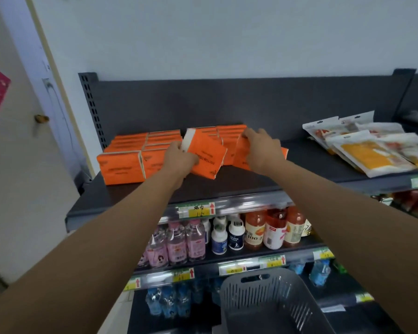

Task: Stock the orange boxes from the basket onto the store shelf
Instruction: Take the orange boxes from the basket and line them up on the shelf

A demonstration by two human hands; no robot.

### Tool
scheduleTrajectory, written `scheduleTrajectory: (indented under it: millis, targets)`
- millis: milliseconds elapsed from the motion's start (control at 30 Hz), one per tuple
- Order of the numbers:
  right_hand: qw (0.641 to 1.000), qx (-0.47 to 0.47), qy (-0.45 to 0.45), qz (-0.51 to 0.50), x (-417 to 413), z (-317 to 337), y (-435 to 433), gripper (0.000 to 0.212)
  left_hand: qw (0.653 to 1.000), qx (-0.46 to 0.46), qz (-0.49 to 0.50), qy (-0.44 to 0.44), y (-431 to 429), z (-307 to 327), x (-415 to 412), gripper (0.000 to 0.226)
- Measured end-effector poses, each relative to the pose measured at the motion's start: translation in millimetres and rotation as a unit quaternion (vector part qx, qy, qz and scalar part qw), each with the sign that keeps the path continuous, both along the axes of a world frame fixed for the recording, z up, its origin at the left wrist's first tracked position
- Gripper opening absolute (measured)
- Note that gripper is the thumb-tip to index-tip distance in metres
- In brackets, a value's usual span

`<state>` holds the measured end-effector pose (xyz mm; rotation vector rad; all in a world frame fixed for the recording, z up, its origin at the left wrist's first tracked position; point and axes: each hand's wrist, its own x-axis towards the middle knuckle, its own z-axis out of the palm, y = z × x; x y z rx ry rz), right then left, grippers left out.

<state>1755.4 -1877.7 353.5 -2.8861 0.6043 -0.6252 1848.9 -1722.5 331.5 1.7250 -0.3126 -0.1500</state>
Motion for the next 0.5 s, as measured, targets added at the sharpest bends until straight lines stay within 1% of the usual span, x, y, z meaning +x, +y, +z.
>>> scheduleTrajectory:
  millis: [100,233,400,500]
  targets:
    - [1.000,0.006,0.018,0.001,22.1,-8.0,-11.6,0.049,0.999,0.043,-0.017,-0.008,-9.3,-10.7,18.8,0.035]
    - [0.999,0.012,0.037,0.012,48.0,-21.3,-21.3,0.049,0.995,0.096,-0.031,-0.022,-15.6,-20.8,35.5,0.044]
    - [0.998,0.010,0.056,0.007,66.4,-25.1,-27.0,0.058,0.982,0.168,-0.021,-0.089,-20.9,-24.1,49.2,0.052]
    - [0.998,0.004,0.062,-0.002,74.5,-31.2,-34.4,0.061,0.963,0.235,-0.009,-0.134,-23.5,-27.4,52.5,0.051]
